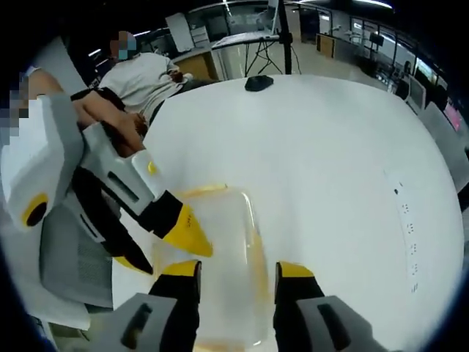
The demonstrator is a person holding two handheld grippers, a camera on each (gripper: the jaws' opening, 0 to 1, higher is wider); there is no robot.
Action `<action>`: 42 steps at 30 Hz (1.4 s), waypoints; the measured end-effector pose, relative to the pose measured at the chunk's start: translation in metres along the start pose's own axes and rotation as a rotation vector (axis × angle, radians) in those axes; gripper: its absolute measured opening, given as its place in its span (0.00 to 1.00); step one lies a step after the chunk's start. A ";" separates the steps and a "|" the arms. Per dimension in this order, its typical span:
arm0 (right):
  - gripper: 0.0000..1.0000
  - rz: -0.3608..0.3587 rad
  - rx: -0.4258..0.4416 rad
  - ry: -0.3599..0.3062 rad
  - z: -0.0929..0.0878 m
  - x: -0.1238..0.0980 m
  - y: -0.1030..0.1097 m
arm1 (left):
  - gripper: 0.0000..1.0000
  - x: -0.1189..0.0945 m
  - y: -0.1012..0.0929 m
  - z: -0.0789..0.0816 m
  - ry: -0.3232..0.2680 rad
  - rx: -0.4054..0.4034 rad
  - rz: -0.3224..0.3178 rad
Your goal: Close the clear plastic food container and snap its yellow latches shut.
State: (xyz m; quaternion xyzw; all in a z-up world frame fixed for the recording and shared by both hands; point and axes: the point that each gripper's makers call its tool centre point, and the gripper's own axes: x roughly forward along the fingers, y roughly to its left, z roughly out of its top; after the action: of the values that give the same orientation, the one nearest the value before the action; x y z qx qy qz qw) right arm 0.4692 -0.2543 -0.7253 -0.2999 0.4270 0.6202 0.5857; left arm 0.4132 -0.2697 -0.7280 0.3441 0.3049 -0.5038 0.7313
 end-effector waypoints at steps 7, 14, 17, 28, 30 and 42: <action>0.42 -0.012 -0.013 0.013 -0.010 -0.001 0.005 | 0.53 -0.005 0.002 -0.001 -0.001 0.003 -0.011; 0.46 -0.030 -0.018 -0.007 -0.009 -0.005 0.010 | 0.55 -0.007 0.007 -0.006 0.012 0.014 -0.014; 0.50 -0.036 -0.009 -0.014 -0.010 -0.006 0.010 | 0.56 -0.008 0.009 -0.007 0.014 0.025 -0.018; 0.55 -0.050 -0.025 -0.006 -0.020 -0.011 0.020 | 0.63 -0.009 0.013 -0.020 0.059 0.069 -0.047; 0.55 -0.052 -0.025 -0.006 -0.022 -0.011 0.020 | 0.63 -0.010 0.014 -0.020 0.061 0.076 -0.047; 0.59 -0.071 -0.050 0.001 -0.029 -0.014 0.026 | 0.66 -0.013 0.025 -0.029 0.093 0.088 -0.039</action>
State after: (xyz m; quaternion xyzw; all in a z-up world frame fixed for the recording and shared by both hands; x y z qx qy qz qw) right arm 0.4415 -0.2849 -0.7211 -0.3296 0.4009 0.6095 0.5993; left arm 0.4297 -0.2332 -0.7297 0.3930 0.3229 -0.5145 0.6904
